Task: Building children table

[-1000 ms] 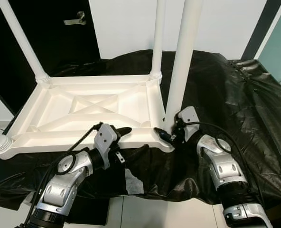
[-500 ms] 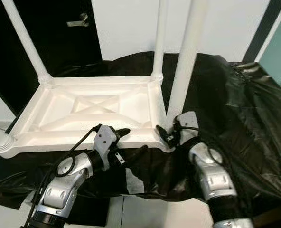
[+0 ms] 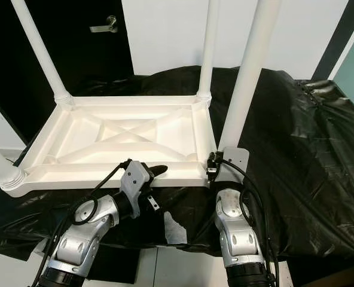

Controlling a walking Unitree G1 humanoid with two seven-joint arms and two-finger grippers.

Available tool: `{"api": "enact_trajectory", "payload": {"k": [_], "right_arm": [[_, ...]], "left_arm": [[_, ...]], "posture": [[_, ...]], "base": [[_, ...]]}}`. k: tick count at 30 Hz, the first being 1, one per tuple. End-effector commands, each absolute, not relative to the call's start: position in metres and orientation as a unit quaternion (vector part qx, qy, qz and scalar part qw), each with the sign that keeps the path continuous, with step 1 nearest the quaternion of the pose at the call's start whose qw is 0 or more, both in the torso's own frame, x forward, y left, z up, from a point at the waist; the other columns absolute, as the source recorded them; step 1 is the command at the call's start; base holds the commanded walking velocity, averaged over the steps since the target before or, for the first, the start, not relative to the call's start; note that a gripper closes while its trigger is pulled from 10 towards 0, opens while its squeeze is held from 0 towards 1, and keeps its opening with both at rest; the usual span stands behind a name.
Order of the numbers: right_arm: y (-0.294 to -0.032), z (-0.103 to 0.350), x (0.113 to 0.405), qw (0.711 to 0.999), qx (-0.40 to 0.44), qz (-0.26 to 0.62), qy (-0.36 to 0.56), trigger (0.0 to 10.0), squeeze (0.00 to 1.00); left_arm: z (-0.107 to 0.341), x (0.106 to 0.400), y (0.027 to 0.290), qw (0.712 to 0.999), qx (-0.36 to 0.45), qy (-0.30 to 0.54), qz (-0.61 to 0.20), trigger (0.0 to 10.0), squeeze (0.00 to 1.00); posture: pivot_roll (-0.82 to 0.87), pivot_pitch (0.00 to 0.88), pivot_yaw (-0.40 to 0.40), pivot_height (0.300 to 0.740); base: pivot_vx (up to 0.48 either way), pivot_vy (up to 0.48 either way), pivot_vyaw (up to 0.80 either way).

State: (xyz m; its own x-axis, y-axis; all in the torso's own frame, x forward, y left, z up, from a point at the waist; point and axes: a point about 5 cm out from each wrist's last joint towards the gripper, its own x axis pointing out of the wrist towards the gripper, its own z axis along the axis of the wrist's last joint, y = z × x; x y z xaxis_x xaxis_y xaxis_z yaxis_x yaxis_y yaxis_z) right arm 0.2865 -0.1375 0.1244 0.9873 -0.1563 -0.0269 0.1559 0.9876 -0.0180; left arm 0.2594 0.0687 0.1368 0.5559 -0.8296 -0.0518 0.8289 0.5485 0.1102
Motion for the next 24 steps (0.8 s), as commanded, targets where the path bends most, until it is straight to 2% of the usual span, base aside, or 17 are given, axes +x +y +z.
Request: {"api": "enact_trajectory", "payload": {"k": [1,4,5,6,7,10,13,14,15,22,23,24], "right_arm": [[-0.14,0.105,0.28,0.994,0.0,-0.092,0.064,10.0,0.0],[-0.14,0.105,0.28,0.994,-0.005,-0.089,0.062,10.0,0.0],[-0.139,0.107,0.282,0.995,-0.009,-0.081,0.055,10.0,0.43],[-0.139,0.107,0.282,0.995,-0.009,-0.081,0.055,10.0,0.43],[-0.139,0.109,0.283,0.996,-0.011,-0.072,0.049,10.0,1.0],[-0.138,0.111,0.283,0.996,-0.011,-0.07,0.046,10.0,1.0],[-0.142,0.117,0.283,0.999,-0.011,-0.03,0.025,10.0,1.0],[-0.152,0.122,0.281,0.999,-0.021,0.027,0.004,10.0,1.0],[-0.156,0.123,0.28,0.998,-0.026,0.049,-0.002,10.0,1.0],[-0.161,0.124,0.276,0.993,-0.034,0.113,-0.008,10.0,1.0],[-0.16,0.125,0.276,0.99,-0.033,0.137,-0.011,10.0,0.0],[-0.159,0.126,0.276,0.988,-0.032,0.151,-0.013,10.0,0.0]], "left_arm": [[0.137,0.262,0.07,0.894,0.064,-0.002,-0.443,10.0,0.0],[0.137,0.262,0.07,0.895,0.064,-0.002,-0.442,10.0,0.0],[0.137,0.262,0.07,0.895,0.064,-0.002,-0.442,10.0,0.0],[0.137,0.262,0.07,0.895,0.064,-0.002,-0.442,10.0,0.0],[0.137,0.262,0.07,0.895,0.064,-0.003,-0.441,10.0,0.0],[0.137,0.262,0.07,0.895,0.064,-0.003,-0.441,10.0,0.0],[0.137,0.262,0.07,0.895,0.064,-0.004,-0.441,10.0,0.0],[0.137,0.262,0.07,0.895,0.065,-0.004,-0.44,10.0,0.0],[0.137,0.262,0.071,0.896,0.066,-0.004,-0.44,10.0,0.0],[0.137,0.263,0.073,0.897,0.069,-0.004,-0.436,10.0,0.0],[0.137,0.263,0.074,0.898,0.071,-0.004,-0.435,10.0,0.0],[0.138,0.263,0.075,0.898,0.072,-0.004,-0.435,10.0,0.0]], "posture": [[-0.03,0.0,-0.002,0.74],[-0.03,0.0,-0.003,0.74],[-0.03,0.0,-0.004,0.74],[-0.03,0.0,-0.004,0.74],[-0.03,0.0,-0.004,0.74],[-0.03,0.0,-0.004,0.74],[-0.03,0.0,-0.007,0.74],[-0.03,0.0,-0.009,0.74],[-0.03,0.0,-0.009,0.74],[-0.03,0.0,-0.007,0.74],[-0.03,0.0,-0.01,0.74],[-0.03,0.0,-0.01,0.74]], "base": [[0.0,0.0,0.0],[0.0,0.0,0.0],[0.0,0.0,0.0],[0.0,0.0,0.0],[0.0,0.0,0.0],[0.0,0.0,0.0],[0.0,0.0,0.0],[0.0,0.0,0.0],[0.0,0.0,0.0],[0.0,0.0,0.0],[0.0,0.0,0.0],[0.0,0.0,0.0]]}}
